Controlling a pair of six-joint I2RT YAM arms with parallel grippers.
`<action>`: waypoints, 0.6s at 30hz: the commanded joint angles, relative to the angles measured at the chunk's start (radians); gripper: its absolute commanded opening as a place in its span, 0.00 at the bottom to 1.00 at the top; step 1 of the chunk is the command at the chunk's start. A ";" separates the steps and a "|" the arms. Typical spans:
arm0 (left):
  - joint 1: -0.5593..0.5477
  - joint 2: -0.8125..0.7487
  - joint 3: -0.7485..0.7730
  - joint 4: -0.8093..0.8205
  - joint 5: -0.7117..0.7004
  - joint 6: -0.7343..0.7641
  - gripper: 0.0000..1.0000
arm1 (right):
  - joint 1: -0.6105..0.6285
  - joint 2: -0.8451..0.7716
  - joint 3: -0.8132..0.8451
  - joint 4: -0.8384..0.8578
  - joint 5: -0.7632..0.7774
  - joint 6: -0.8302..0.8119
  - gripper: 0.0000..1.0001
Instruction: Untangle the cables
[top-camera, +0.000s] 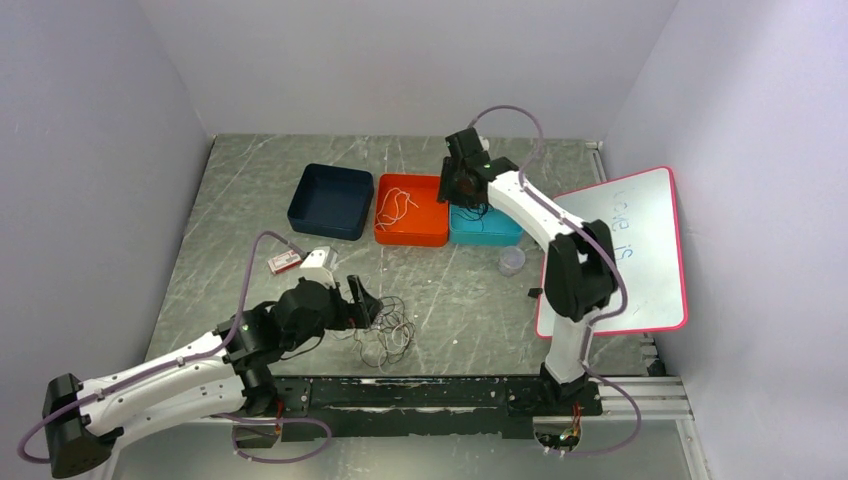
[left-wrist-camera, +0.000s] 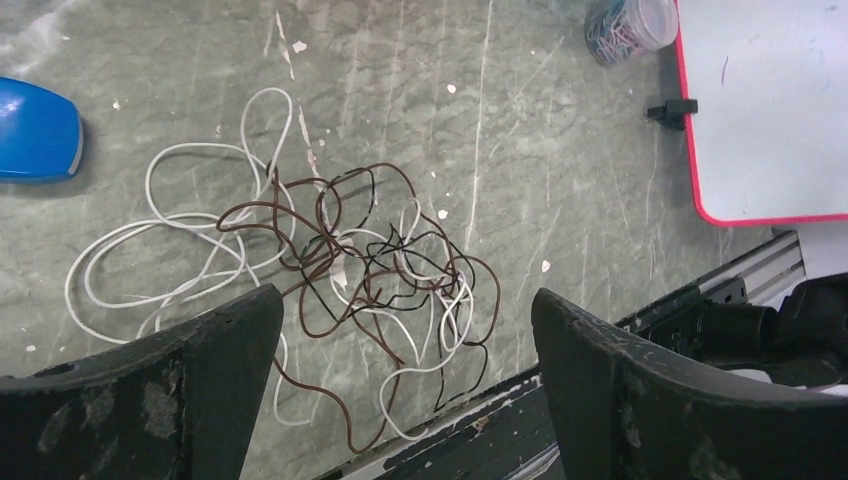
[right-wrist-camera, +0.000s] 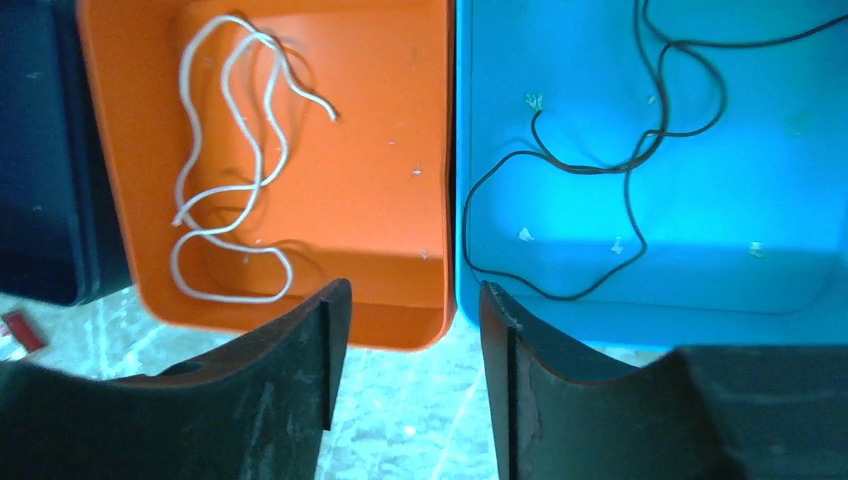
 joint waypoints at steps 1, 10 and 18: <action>0.000 -0.019 0.054 -0.063 -0.068 -0.025 0.99 | -0.005 -0.116 -0.042 -0.004 0.040 -0.071 0.55; 0.000 0.004 0.082 -0.129 -0.116 -0.051 0.96 | 0.103 -0.376 -0.258 0.071 -0.137 -0.137 0.54; 0.000 -0.034 0.068 -0.153 -0.134 -0.052 0.96 | 0.268 -0.491 -0.514 0.389 -0.164 0.203 0.54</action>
